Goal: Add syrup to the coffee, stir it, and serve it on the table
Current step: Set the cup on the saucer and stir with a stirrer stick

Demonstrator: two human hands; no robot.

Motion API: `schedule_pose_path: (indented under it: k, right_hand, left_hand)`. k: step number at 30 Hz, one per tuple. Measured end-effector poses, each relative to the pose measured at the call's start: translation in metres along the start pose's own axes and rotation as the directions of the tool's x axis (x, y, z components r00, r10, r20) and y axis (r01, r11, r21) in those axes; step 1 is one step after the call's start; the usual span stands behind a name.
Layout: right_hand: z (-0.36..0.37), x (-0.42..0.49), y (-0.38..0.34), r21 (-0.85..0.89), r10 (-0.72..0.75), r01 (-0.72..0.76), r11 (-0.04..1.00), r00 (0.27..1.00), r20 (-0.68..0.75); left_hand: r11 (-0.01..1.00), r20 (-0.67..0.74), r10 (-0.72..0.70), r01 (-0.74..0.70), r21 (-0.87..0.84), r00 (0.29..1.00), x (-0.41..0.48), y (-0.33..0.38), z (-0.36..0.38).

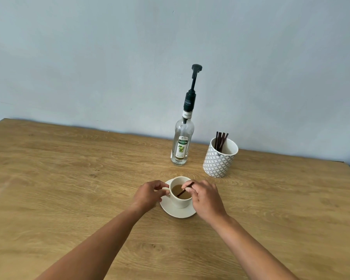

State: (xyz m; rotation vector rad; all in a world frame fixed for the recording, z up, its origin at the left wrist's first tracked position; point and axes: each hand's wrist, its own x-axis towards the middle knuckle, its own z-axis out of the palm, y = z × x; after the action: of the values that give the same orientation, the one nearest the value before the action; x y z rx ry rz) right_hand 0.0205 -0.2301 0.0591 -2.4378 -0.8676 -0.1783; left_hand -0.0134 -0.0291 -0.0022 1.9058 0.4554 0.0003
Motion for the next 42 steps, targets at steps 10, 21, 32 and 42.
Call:
schedule_pose_path:
  k: [10, 21, 32, 42]
  right_hand:
    - [-0.003, -0.003, 0.006, -0.046, 0.02, -0.021, 0.999, 0.999, -0.039]
    - [-0.003, 0.006, 0.007, -0.085, 0.043, -0.046, 0.995, 0.998, -0.042]
    - [0.004, 0.007, 0.003, -0.002, 0.043, -0.043, 0.999, 0.999, 0.007]
    - [-0.002, 0.005, 0.01, -0.044, 0.024, -0.024, 0.999, 1.0, 0.0]
  left_hand:
    - [1.0, 0.002, -0.008, 0.008, 0.011, 1.0, 0.001, 0.0, 0.0]
    - [0.999, -0.006, 0.003, -0.002, 0.054, 1.0, 0.001, -0.001, 0.0]
    - [0.997, -0.003, 0.006, -0.006, 0.072, 1.0, 0.002, 0.0, 0.0]
    - [0.997, -0.005, 0.008, -0.007, 0.071, 1.0, 0.002, 0.001, 0.0]
